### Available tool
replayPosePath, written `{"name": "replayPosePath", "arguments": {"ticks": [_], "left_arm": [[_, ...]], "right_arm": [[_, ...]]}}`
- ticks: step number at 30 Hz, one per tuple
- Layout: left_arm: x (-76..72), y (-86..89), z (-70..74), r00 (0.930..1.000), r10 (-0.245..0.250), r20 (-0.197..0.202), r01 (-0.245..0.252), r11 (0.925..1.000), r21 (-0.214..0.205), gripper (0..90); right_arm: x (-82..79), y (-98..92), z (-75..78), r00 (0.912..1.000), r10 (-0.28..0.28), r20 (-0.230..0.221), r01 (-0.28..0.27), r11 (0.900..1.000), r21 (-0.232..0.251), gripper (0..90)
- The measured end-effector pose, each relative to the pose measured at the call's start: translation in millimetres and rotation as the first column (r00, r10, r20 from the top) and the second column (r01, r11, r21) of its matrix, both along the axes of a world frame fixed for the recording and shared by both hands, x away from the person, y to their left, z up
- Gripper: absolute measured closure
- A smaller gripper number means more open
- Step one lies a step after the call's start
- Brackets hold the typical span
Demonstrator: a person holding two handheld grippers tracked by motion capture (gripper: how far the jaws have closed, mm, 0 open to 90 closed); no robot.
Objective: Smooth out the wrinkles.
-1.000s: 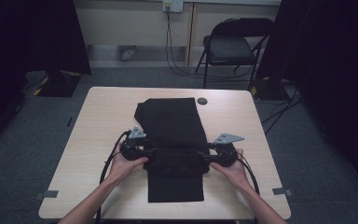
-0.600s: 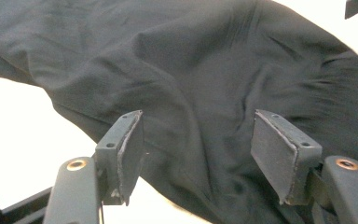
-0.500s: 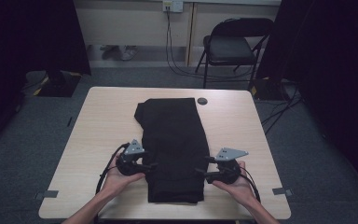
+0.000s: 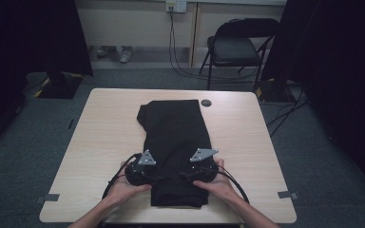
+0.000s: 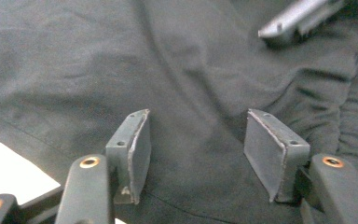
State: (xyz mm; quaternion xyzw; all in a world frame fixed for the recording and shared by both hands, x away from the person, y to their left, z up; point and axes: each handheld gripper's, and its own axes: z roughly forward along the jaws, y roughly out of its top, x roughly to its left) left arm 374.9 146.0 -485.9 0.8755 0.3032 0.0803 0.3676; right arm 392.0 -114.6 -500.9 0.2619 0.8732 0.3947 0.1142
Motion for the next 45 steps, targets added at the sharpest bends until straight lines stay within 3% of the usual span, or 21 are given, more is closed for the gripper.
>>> {"name": "replayPosePath", "arguments": {"ticks": [4, 8, 14, 17, 19, 21, 22, 23, 24, 25, 26, 28, 31, 33, 38, 45], "left_arm": [[5.3, 4.9, 5.7, 0.9985, 0.050, 0.022, -0.049, 0.9984, -0.028, 41.5], [7.2, 6.1, 9.2, 0.9975, 0.061, 0.036, -0.060, 0.9974, -0.041, 41.7], [9.2, 3.6, 11.0, 0.9983, 0.045, 0.036, -0.044, 0.9983, -0.038, 43.2], [14.3, 1.9, 12.9, 0.9976, 0.053, 0.044, -0.051, 0.9977, -0.044, 44.9], [20.9, 0.7, 15.9, 0.9969, 0.055, 0.056, -0.053, 0.9982, -0.026, 46.1], [30.6, 1.1, 19.0, 0.9946, 0.070, 0.077, -0.068, 0.9972, -0.031, 47.5], [36.5, 1.7, 19.3, 0.9941, 0.089, 0.062, -0.086, 0.9948, -0.054, 49.1], [43.4, 2.4, 19.7, 0.9935, 0.099, 0.057, -0.096, 0.9943, -0.047, 50.9], [48.7, 3.0, 19.3, 0.9905, 0.114, 0.077, -0.110, 0.9927, -0.048, 51.7], [53.3, 4.5, 17.4, 0.9869, 0.143, 0.075, -0.137, 0.9876, -0.076, 52.4], [59.1, 5.6, 14.9, 0.9860, 0.157, 0.056, -0.153, 0.9859, -0.068, 52.7], [67.1, 4.4, 7.5, 0.9846, 0.162, 0.066, -0.161, 0.9867, -0.019, 51.7], [73.5, 6.3, -0.5, 0.9809, 0.185, 0.059, -0.185, 0.9827, -0.008, 50.2], [74.1, 6.4, -5.3, 0.9832, 0.176, 0.048, -0.176, 0.9843, 0.005, 48.7], [70.4, 5.4, -9.6, 0.9822, 0.169, 0.082, -0.170, 0.9853, 0.011, 46.8], [64.8, 3.8, -10.9, 0.9844, 0.153, 0.087, -0.153, 0.9882, -0.001, 44.5]], "right_arm": [[-7.5, -1.9, -1.7, 1.0000, -0.001, 0.009, 0.001, 0.9999, 0.010, 32.2], [-21.3, -5.2, -1.0, 0.9999, 0.016, 0.003, -0.016, 0.9999, 0.005, 32.2], [-45.4, -5.3, 4.2, 0.9980, 0.048, -0.042, -0.049, 0.9985, -0.023, 31.9], [-46.0, -5.3, 8.6, 0.9935, 0.081, -0.080, -0.081, 0.9967, 0.001, 35.6], [-38.6, -5.0, 12.9, 0.9970, 0.057, -0.053, -0.057, 0.9983, 0.012, 35.0], [-24.7, -6.5, 19.8, 0.9982, 0.026, -0.054, -0.022, 0.9974, 0.068, 34.8], [-17.6, -6.9, 23.8, 0.9993, 0.007, -0.037, -0.004, 0.9967, 0.082, 34.7], [-10.6, -6.9, 28.0, 0.9998, -0.005, -0.018, 0.006, 0.9958, 0.092, 34.8], [-3.4, -6.7, 32.4, 0.9998, -0.017, 0.006, 0.016, 0.9953, 0.095, 35.6], [3.0, -6.8, 36.6, 0.9975, -0.040, 0.058, 0.033, 0.9941, 0.103, 37.0], [10.5, -6.6, 39.7, 0.9940, -0.057, 0.093, 0.046, 0.9922, 0.116, 36.8], [29.6, -3.7, 42.0, 0.9953, -0.073, 0.064, 0.065, 0.9903, 0.123, 34.9], [54.6, 4.5, 35.3, 0.9952, -0.088, 0.044, 0.085, 0.9941, 0.068, 31.5], [67.2, 10.7, 28.1, 0.9948, -0.096, 0.033, 0.095, 0.9952, 0.024, 30.9], [77.8, 17.6, 7.2, 0.9943, -0.104, 0.022, 0.105, 0.9939, -0.034, 29.2], [75.2, 10.9, 2.8, 0.9929, -0.116, -0.027, 0.115, 0.9931, -0.022, 28.7]]}}
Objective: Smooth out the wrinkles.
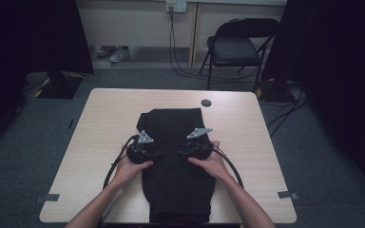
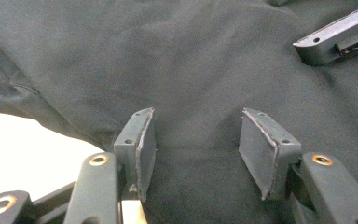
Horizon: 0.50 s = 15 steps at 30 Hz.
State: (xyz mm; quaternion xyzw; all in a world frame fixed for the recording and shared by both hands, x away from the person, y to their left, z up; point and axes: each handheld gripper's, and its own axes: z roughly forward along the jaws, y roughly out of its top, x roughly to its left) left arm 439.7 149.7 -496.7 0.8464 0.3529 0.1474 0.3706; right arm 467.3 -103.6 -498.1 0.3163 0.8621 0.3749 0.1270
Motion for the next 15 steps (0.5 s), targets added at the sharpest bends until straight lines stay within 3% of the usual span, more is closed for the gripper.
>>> {"name": "replayPosePath", "arguments": {"ticks": [6, 9, 11, 13, 15], "left_arm": [[-10.2, -7.8, -2.0, 0.9994, -0.033, 0.012, 0.033, 0.9994, -0.012, 42.3], [-12.8, -8.4, -3.4, 0.9988, -0.049, 0.000, 0.049, 0.9975, -0.050, 40.1], [-14.1, -9.6, -2.3, 0.9975, -0.070, -0.008, 0.070, 0.9964, -0.048, 39.8], [-13.2, -9.2, -0.6, 0.9969, -0.065, -0.044, 0.061, 0.9950, -0.080, 39.7], [-13.7, -9.9, 2.5, 0.9978, -0.061, -0.026, 0.058, 0.9948, -0.084, 40.3]], "right_arm": [[-16.9, -11.2, -3.1, 0.9998, 0.001, 0.018, -0.002, 0.9996, 0.027, 28.9], [-23.7, -16.5, -3.3, 0.9998, 0.005, 0.019, -0.005, 0.9996, 0.028, 28.9], [-28.9, -18.9, -3.2, 0.9998, -0.002, 0.020, 0.001, 0.9996, 0.027, 28.9], [-32.8, -20.5, -2.9, 0.9998, -0.003, 0.018, 0.002, 0.9997, 0.025, 28.9], [-35.8, -21.7, -3.1, 0.9998, -0.001, 0.019, 0.001, 0.9997, 0.025, 28.9]]}}
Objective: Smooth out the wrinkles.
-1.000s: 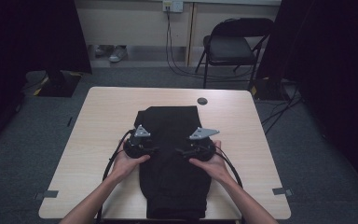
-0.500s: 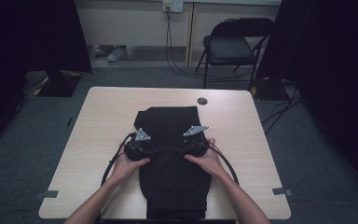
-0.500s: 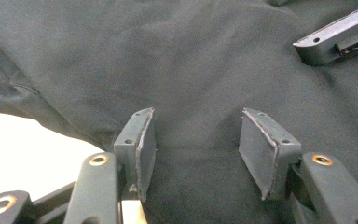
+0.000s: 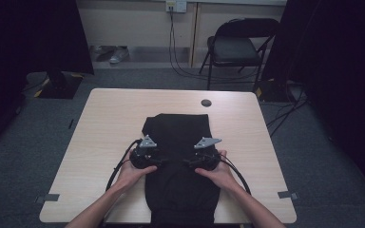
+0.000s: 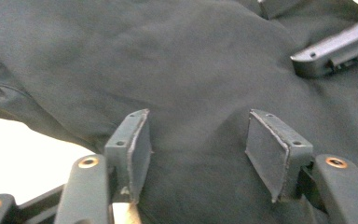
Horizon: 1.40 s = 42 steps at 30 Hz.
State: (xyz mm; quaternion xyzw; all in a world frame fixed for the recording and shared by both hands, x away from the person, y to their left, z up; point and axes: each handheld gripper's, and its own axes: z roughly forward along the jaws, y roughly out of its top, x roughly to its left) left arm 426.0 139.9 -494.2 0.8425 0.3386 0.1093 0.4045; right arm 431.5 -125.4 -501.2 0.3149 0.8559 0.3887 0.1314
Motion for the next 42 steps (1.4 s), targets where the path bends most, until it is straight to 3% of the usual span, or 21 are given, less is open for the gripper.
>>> {"name": "replayPosePath", "arguments": {"ticks": [3, 6, 8, 11, 16, 20, 22, 23, 25, 27, 29, 31, 32, 34, 35, 37, 39, 42], "left_arm": [[1.4, -2.3, 3.4, 1.0000, 0.006, 0.006, -0.006, 1.0000, -0.003, 39.9], [0.7, -7.2, -2.8, 0.9999, -0.014, -0.004, 0.014, 0.9991, 0.040, 41.0], [-3.3, -11.5, -5.0, 0.9992, -0.026, 0.031, 0.024, 0.9985, 0.049, 40.7], [-6.5, -15.8, -4.7, 0.9984, -0.042, 0.039, 0.039, 0.9970, 0.066, 40.6], [-15.7, -16.9, -2.8, 0.9975, -0.070, 0.012, 0.069, 0.9956, 0.064, 40.8], [-29.4, -18.1, 0.5, 0.9934, -0.114, -0.010, 0.115, 0.9891, 0.092, 40.9], [-35.3, -18.0, 3.3, 0.9906, -0.131, -0.040, 0.134, 0.9861, 0.098, 41.5], [-36.8, -17.8, 4.9, 0.9876, -0.146, -0.057, 0.151, 0.9837, 0.098, 41.7], [-33.9, -16.3, 9.6, 0.9856, -0.160, -0.055, 0.165, 0.9820, 0.092, 42.2], [-22.4, -15.3, 19.7, 0.9911, -0.133, -0.009, 0.133, 0.9868, 0.092, 41.1], [-5.0, -12.7, 30.8, 0.9965, -0.083, 0.012, 0.082, 0.9957, 0.043, 40.4], [12.4, -9.2, 40.6, 0.9974, -0.012, 0.071, 0.012, 0.9999, -0.004, 39.4], [18.9, -8.1, 42.7, 0.9964, 0.001, 0.085, -0.001, 1.0000, -0.002, 39.4], [37.3, -7.5, 43.2, 0.9973, 0.029, 0.067, -0.029, 0.9996, -0.007, 38.0], [45.4, -6.2, 42.2, 0.9955, 0.050, 0.080, -0.050, 0.9987, 0.003, 37.0], [60.6, -4.4, 36.1, 0.9957, 0.068, 0.062, -0.070, 0.9974, 0.018, 34.9], [71.5, -2.6, 26.4, 0.9947, 0.096, 0.036, -0.097, 0.9950, 0.024, 30.1], [83.0, 2.4, 14.1, 0.9932, 0.116, -0.006, -0.116, 0.9931, 0.016, 24.9]], "right_arm": [[-5.8, -1.6, 0.1, 1.0000, -0.005, -0.001, 0.005, 1.0000, 0.000, 29.0], [-14.1, -3.8, 0.5, 1.0000, -0.002, -0.003, 0.002, 1.0000, -0.004, 29.0], [-20.5, -5.3, 1.3, 1.0000, 0.003, -0.008, -0.003, 0.9999, -0.011, 29.0], [-26.9, -9.1, 1.5, 0.9998, 0.015, -0.009, -0.015, 0.9998, -0.013, 29.0], [-37.4, -13.6, 3.2, 0.9991, 0.034, -0.027, -0.034, 0.9993, -0.018, 28.9], [-50.8, -16.9, 5.1, 0.9971, 0.062, -0.044, -0.063, 0.9976, -0.028, 28.9], [-57.9, -17.3, 6.6, 0.9955, 0.076, -0.057, -0.078, 0.9963, -0.036, 28.8], [-60.4, -17.5, 7.9, 0.9941, 0.086, -0.067, -0.089, 0.9952, -0.043, 28.9], [-61.0, -19.2, 11.3, 0.9902, 0.116, -0.077, -0.120, 0.9920, -0.040, 29.7], [-51.8, -26.2, 20.7, 0.9941, 0.104, -0.032, -0.103, 0.9946, 0.011, 29.8], [-37.4, -33.3, 31.0, 0.9980, 0.063, -0.003, -0.063, 0.9969, 0.048, 26.8], [-17.5, -41.1, 40.7, 0.9989, 0.004, 0.048, -0.006, 0.9989, 0.046, 25.2], [-3.7, -45.6, 44.2, 0.9969, -0.028, 0.073, 0.025, 0.9987, 0.044, 24.1], [15.6, -49.9, 45.2, 0.9916, -0.079, 0.102, 0.075, 0.9964, 0.038, 23.5], [26.0, -51.2, 43.9, 0.9883, -0.096, 0.118, 0.093, 0.9951, 0.032, 23.1], [47.0, -52.6, 37.8, 0.9885, -0.130, 0.077, 0.127, 0.9909, 0.046, 21.2], [64.6, -51.2, 29.3, 0.9860, -0.153, 0.066, 0.151, 0.9880, 0.031, 20.9], [79.2, -47.9, 20.0, 0.9838, -0.171, 0.054, 0.171, 0.9853, 0.013, 20.4]]}}
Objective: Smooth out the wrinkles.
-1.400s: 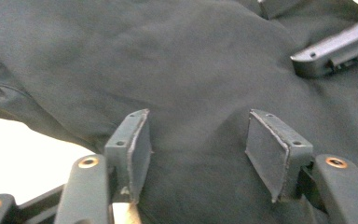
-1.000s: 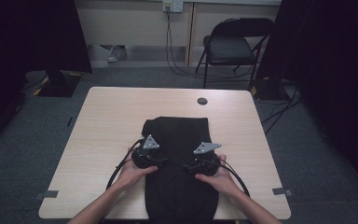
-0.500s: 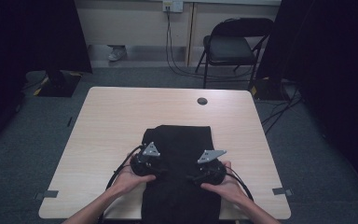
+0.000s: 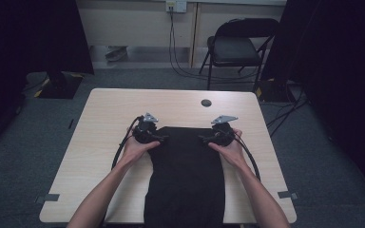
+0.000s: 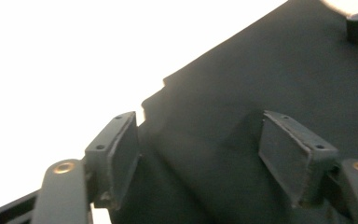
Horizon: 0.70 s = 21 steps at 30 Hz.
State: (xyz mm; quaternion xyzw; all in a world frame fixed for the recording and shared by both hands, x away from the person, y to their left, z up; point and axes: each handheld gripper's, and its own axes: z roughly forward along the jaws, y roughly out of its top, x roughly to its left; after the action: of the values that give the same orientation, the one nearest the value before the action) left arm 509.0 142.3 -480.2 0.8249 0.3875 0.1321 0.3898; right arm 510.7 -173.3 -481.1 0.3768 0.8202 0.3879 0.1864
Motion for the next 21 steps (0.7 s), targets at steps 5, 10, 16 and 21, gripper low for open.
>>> {"name": "replayPosePath", "arguments": {"ticks": [5, 10, 16, 21], "left_arm": [[8.4, 2.1, -13.4, 0.9993, 0.018, -0.034, -0.017, 0.9998, 0.011, 20.2], [9.9, -2.5, -17.8, 0.9999, 0.004, -0.016, -0.003, 0.9979, 0.065, 15.6], [4.8, -3.1, -23.4, 0.9993, 0.006, 0.036, -0.007, 0.9995, 0.032, 17.3], [-1.0, -5.6, -20.5, 0.9976, -0.059, 0.036, 0.059, 0.9983, 0.001, 49.8]], "right_arm": [[14.3, 6.0, -11.3, 0.9992, -0.004, -0.040, 0.003, 0.9999, -0.016, 19.3], [19.9, 8.8, -16.7, 0.9986, -0.020, -0.049, 0.018, 0.9992, -0.035, 15.2], [20.2, 5.9, -23.1, 0.9981, -0.028, -0.055, 0.027, 0.9995, -0.015, 16.2], [12.3, 9.4, -19.5, 0.9984, 0.022, -0.052, -0.022, 0.9998, 0.000, 47.5]]}}
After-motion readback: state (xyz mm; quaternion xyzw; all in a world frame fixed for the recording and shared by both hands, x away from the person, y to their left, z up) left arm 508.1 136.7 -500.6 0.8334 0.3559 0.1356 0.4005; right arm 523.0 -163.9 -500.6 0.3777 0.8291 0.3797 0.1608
